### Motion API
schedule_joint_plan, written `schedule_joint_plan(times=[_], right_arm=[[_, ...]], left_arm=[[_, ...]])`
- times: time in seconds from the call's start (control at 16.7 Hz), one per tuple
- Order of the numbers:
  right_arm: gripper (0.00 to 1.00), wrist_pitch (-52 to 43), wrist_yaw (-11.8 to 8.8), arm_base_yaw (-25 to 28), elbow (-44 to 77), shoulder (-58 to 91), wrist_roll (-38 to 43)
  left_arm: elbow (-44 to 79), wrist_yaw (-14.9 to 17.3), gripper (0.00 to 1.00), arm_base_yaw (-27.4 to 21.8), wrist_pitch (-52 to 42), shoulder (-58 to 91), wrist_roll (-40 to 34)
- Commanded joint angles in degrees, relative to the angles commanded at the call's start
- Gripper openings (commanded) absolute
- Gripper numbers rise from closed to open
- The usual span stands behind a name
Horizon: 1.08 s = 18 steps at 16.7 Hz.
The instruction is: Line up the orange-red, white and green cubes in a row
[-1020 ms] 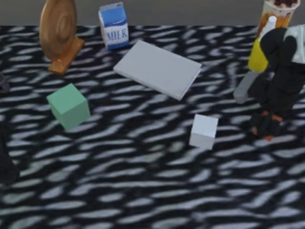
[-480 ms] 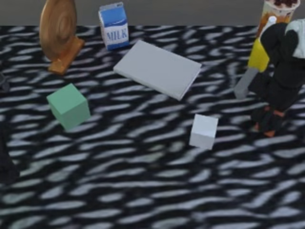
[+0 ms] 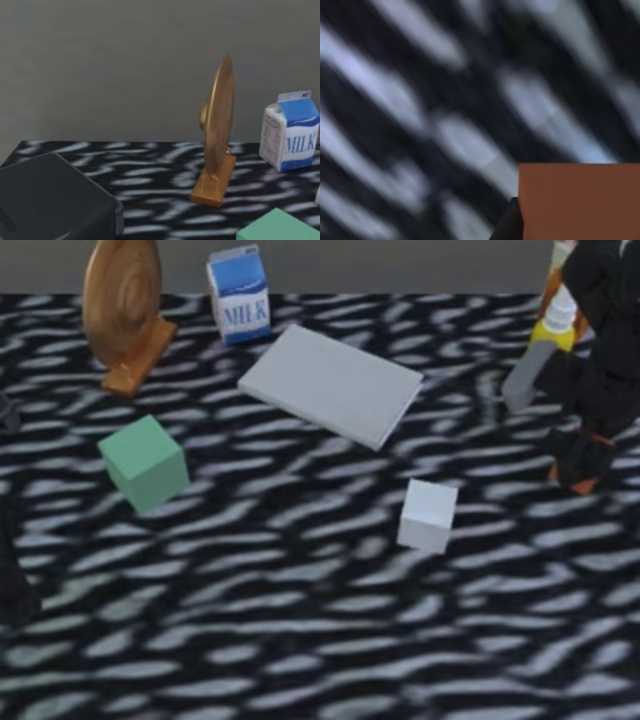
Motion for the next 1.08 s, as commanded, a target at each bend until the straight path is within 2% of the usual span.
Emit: schedule_joint_plan(times=[0.18,0.3,0.48,0.84,0.96,1.08], right_arm=[[0.0,0.1,0.0,-0.1,-0.2,0.2,0.0],[0.0,0.2,-0.1,1.8,-1.1,-0.7,-0.6],[0.0,0.5,-0.2,7.8,-4.0,-3.5,-2.1],[0.0,0.9,-0.3,23.2,-11.6,-10.3,-6.3],[0.0,1.1,-0.3,26.3,-13.2,-11.8,-7.1],[0.0,1.1,-0.3,27.1,-13.6,-12.2,-7.4]], left_arm=[[0.0,0.0,1.0,0.0,0.0,0.0,0.0],[0.0,0.0,1.0,0.0,0.0,0.0,0.0],[0.0,0.0,1.0,0.0,0.0,0.0,0.0],[0.0,0.0,1.0,0.0,0.0,0.0,0.0],[0.0,0.0,1.0,0.0,0.0,0.0,0.0],[0.0,0.0,1.0,0.0,0.0,0.0,0.0]])
